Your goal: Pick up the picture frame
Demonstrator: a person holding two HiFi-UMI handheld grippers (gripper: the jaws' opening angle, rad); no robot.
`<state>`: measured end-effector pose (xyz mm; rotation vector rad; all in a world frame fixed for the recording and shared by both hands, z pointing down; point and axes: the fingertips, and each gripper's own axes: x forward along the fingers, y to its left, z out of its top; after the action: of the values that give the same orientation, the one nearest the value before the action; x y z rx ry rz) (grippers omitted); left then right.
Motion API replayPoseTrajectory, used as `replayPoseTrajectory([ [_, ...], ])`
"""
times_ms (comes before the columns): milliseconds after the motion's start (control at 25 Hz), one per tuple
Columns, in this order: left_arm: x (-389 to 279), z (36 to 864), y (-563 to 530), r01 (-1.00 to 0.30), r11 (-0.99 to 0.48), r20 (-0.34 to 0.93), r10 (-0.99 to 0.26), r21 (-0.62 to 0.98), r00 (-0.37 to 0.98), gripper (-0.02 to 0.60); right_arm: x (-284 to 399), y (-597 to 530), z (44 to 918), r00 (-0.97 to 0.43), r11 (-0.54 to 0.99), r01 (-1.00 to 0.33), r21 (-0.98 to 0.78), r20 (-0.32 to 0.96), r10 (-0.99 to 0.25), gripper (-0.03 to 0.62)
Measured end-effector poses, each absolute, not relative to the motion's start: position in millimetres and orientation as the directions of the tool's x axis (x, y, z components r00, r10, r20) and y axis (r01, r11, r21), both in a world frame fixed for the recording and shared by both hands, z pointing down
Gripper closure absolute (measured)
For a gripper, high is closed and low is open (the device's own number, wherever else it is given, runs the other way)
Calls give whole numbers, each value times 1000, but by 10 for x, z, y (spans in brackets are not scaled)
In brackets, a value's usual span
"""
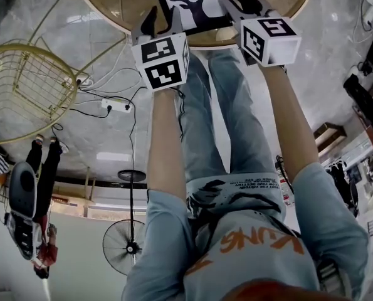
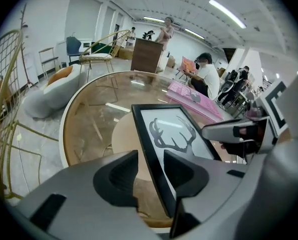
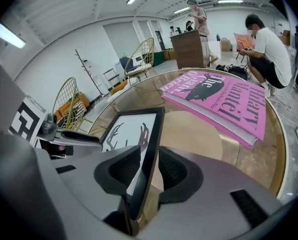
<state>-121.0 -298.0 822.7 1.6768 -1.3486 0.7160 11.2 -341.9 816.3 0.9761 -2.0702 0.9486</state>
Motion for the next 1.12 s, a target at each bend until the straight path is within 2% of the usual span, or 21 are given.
replayPoseTrajectory([
  [360, -1168, 8245, -2984, -951, -27, 844, -453, 307, 286, 428, 103, -3392, 8231, -463, 465, -839, -281, 818, -342, 508],
  [600, -1141, 8241, -2998, -943, 17, 854, -429, 332, 293, 474, 122, -3408, 8244, -438, 433, -861, -267, 821, -365, 516],
  [1120, -1026, 7897, -2855, -947, 29, 814, -520, 319, 258, 496, 283, -3309, 7981, -454, 404, -870, -283, 780, -430, 528],
])
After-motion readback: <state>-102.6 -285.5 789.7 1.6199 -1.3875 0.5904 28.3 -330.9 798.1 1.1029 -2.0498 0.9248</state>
